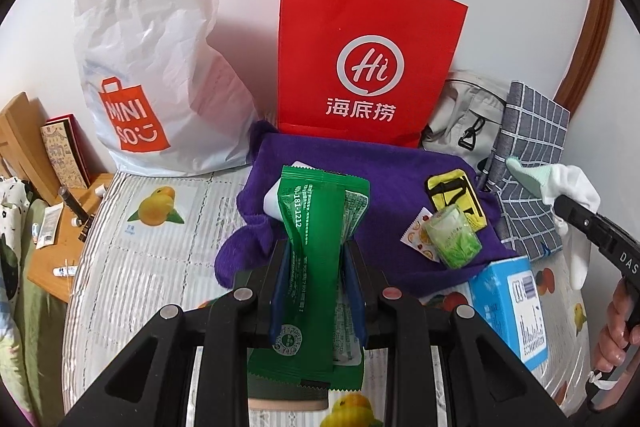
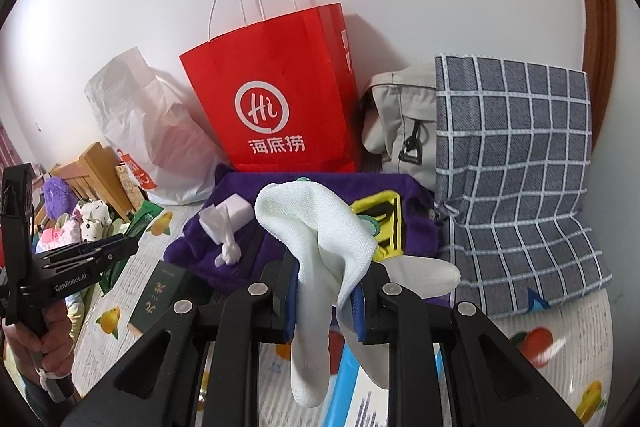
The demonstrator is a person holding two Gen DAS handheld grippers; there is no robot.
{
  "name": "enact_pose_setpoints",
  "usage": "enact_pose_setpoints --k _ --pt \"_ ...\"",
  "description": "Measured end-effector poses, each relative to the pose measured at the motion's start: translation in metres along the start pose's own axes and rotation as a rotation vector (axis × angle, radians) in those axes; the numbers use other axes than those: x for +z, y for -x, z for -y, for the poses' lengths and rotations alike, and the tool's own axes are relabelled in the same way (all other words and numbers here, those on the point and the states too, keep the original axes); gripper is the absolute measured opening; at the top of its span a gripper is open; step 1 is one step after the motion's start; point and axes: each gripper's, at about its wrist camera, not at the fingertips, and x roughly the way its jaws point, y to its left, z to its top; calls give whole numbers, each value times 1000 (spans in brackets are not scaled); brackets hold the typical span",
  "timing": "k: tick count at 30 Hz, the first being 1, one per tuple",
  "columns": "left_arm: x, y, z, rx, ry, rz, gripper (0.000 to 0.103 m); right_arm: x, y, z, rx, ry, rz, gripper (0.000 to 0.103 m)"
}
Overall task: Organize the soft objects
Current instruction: 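Carry the green packet and white glove toward the purple towel with both tools, then open both tools to release the packet and glove onto the towel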
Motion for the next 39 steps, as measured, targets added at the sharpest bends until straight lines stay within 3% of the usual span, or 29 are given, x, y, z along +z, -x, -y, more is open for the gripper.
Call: enact_pose_setpoints --k 12,18,25,39 --pt "21 -33 6 23 -5 -22 25 32 -51 13 -3 19 -10 22" --pt "25 -50 8 30 -14 -34 25 31 -88 22 18 0 -70 22" --pt "35 -76 24 -9 -20 -48 25 30 -99 31 25 10 -76 22" --pt "39 -126 37 -86 -27 -96 25 17 -134 39 24 -13 -175 22"
